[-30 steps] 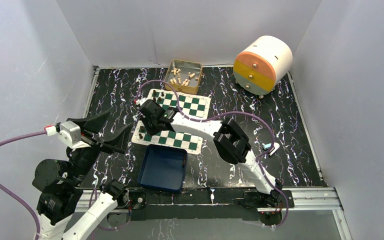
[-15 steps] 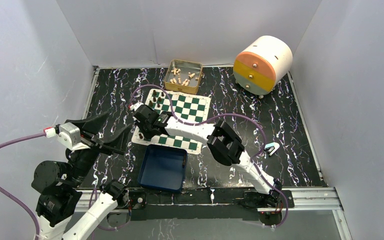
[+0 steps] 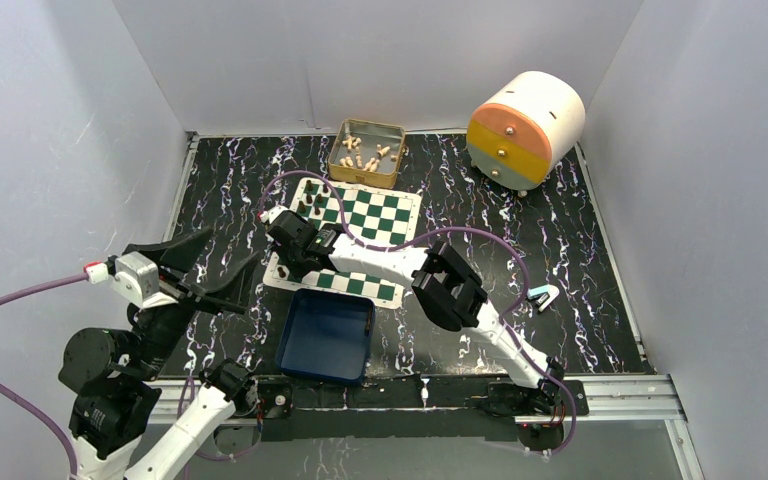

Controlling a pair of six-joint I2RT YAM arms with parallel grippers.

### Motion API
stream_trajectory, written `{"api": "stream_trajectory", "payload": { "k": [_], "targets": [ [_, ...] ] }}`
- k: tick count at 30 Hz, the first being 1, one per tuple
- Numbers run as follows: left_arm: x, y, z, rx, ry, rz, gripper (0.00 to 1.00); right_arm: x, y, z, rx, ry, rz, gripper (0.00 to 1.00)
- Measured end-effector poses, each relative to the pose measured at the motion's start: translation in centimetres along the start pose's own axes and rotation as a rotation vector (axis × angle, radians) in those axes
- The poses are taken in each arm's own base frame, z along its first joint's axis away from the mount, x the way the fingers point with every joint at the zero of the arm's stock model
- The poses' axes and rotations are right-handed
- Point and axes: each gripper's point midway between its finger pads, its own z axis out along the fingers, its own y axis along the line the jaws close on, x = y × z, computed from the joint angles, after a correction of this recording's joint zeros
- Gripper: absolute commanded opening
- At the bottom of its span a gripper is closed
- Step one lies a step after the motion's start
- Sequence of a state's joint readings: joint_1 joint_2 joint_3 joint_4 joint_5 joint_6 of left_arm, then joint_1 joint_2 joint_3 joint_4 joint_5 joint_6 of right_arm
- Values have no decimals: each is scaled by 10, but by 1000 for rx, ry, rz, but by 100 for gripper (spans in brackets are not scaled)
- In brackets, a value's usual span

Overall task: Set up the chess pieces on the board
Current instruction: Place the chess piece on the chessboard.

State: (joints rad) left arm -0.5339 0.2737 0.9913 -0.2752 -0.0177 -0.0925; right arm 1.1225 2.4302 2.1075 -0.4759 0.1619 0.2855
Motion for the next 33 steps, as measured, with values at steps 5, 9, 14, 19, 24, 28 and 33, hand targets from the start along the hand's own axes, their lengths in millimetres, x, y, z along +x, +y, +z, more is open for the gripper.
{"api": "stream_trajectory", "payload": {
  "k": [5,9,14,19,24,28,33],
  "targets": [
    [-2,0,-2,0,-3,6,92,-1,1,0,-3,-2,0,25],
    [0,1,-2,-2,2,6,92,-1,2,2,-10,-1,1,31],
    [0,1,-2,-1,2,11,93,0,5,2,-26,5,1,35],
    [1,1,-2,-1,6,11,93,1,6,2,-32,7,4,36],
    [4,3,-3,-14,18,11,93,1,7,1,-37,8,9,39],
    [11,11,-4,-58,48,6,94,0,8,-1,-37,8,19,42],
    [22,25,-6,-156,88,-44,94,-13,9,-20,-41,-16,31,44]
  ]
}}
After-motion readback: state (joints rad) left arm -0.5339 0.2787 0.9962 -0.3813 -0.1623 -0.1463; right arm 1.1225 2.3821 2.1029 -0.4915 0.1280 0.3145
